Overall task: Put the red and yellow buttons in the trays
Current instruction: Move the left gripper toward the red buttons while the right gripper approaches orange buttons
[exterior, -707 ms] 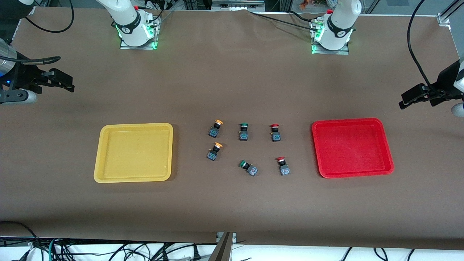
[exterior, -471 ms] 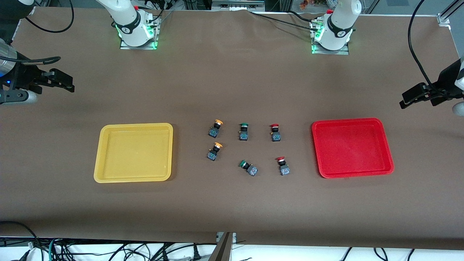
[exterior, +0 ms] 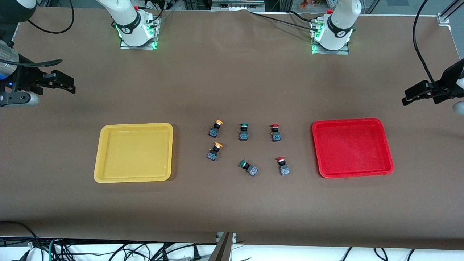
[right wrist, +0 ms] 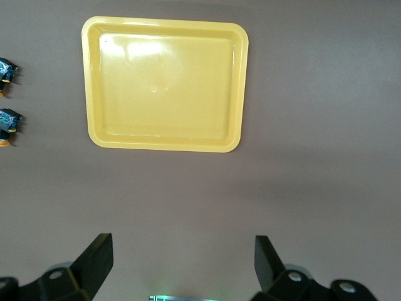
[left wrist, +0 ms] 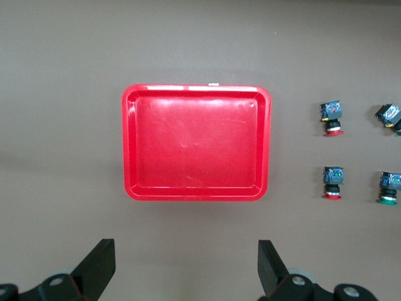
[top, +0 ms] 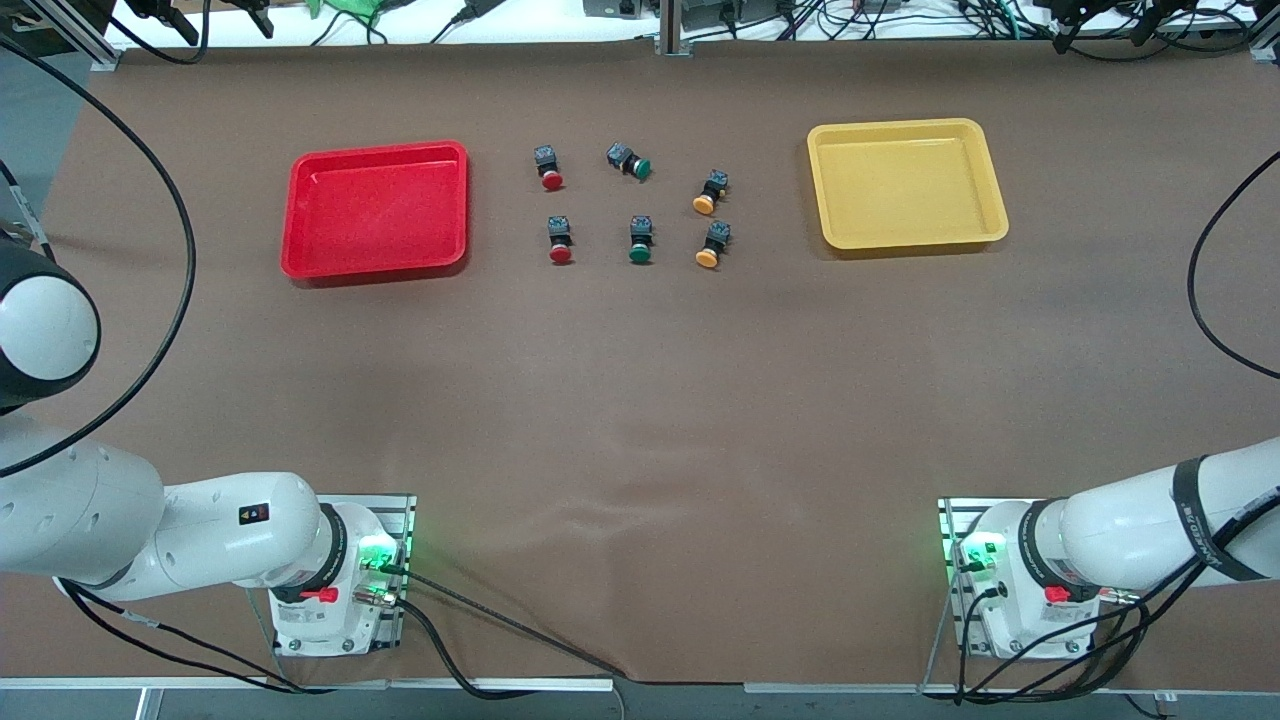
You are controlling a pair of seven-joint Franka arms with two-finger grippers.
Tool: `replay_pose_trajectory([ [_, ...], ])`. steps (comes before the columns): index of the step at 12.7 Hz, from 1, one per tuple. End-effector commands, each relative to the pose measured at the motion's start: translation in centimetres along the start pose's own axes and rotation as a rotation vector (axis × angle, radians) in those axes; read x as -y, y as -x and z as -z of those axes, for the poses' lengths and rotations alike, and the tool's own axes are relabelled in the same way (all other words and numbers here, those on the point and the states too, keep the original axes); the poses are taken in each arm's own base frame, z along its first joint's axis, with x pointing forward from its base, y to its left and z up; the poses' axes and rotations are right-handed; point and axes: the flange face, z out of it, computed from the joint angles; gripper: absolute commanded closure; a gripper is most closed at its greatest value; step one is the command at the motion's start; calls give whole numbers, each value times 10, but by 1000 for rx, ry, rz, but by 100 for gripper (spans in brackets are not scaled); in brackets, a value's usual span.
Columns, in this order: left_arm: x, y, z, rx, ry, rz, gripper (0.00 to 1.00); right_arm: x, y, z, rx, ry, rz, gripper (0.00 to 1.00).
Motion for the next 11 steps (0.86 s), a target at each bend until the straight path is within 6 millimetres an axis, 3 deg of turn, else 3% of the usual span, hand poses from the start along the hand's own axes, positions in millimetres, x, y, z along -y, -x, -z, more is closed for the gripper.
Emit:
replay_pose_trajectory([
  [1,-4,-8,-13,39,3,-29,0,0,0,1,-1,-1,0,0],
  [3,-15,-10,-21,57,20,-31,0,0,-1,3,-7,-1,3,0],
  [4,-33,-10,-24,61,20,-33,0,0,-3,1,-4,-2,5,0],
  [5,-49,-12,-30,69,21,-1,0,2,-11,-13,21,3,11,0],
  [7,-83,-17,-56,113,14,-17,0,0,-20,-21,12,-1,7,0],
  [8,-104,-21,-77,147,9,-49,0,0,-33,-49,65,16,3,0],
  [10,-141,-37,-113,173,20,-85,0,-4,-41,-61,75,19,-2,0],
  [11,-162,-46,-138,190,31,-64,0,5,-49,-74,86,27,5,0],
])
